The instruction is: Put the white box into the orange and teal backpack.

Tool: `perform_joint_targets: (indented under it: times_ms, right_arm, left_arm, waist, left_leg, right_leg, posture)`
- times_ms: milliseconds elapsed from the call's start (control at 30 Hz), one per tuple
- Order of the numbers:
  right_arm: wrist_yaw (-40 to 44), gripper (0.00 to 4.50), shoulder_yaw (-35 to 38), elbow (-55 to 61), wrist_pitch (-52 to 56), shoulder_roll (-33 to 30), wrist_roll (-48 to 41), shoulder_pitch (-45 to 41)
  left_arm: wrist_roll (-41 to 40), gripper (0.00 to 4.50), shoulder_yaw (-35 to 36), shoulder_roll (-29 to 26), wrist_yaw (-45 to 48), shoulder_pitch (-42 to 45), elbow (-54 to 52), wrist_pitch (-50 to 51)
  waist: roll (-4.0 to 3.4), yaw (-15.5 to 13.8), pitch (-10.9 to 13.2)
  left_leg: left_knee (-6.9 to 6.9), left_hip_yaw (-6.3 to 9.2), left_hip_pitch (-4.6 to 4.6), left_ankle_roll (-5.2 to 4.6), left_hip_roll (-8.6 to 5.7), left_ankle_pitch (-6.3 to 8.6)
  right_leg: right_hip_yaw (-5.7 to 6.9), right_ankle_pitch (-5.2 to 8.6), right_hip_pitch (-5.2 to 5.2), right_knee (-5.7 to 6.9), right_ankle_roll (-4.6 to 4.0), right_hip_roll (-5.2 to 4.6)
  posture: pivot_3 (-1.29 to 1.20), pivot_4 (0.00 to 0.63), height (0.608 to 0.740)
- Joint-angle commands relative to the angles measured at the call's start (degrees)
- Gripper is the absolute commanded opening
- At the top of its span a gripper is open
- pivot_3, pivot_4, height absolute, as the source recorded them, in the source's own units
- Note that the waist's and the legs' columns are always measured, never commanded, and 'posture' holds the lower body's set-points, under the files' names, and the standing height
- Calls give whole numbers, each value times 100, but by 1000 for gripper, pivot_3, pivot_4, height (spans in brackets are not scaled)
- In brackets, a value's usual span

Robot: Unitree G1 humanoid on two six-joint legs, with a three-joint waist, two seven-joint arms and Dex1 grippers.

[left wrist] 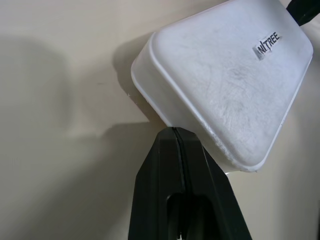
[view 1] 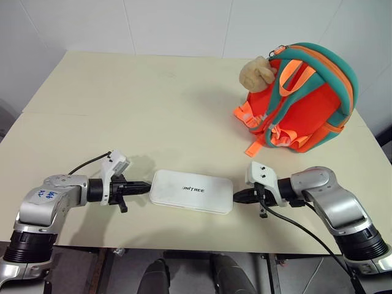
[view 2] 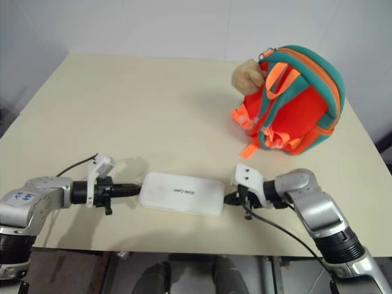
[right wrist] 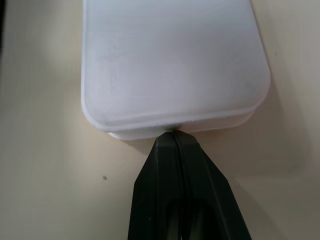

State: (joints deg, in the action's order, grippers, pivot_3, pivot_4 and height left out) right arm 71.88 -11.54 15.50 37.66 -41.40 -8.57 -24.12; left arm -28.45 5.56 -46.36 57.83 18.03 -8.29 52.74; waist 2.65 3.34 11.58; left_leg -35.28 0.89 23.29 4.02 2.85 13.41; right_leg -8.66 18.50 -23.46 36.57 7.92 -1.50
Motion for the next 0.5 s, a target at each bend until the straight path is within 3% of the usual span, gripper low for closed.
perform_joint_targets:
  times_ms: [33, 500]
  right_arm:
    - [-15, 23, 168, 27, -281, -168, -166, -176]
    - [-308, 23, 276, -736, -776, -483, -125, -420]
  left_arm:
    - [-232, 0, 226, -151, 133, 26, -154, -106]
    - [-89, 0, 463, -229, -137, 98, 187, -286]
  waist:
    - [0, 5, 0]
    - [0, 6, 0]
  left_leg:
    - [0, -1, 0, 0, 0, 0]
    - [0, -2, 0, -1, 0, 0]
  right_leg:
    - [-1, 0, 0, 0, 0, 0]
    - [-1, 0, -1, 0, 0, 0]
  posture:
    - [0, 150, 740]
    - [0, 150, 740]
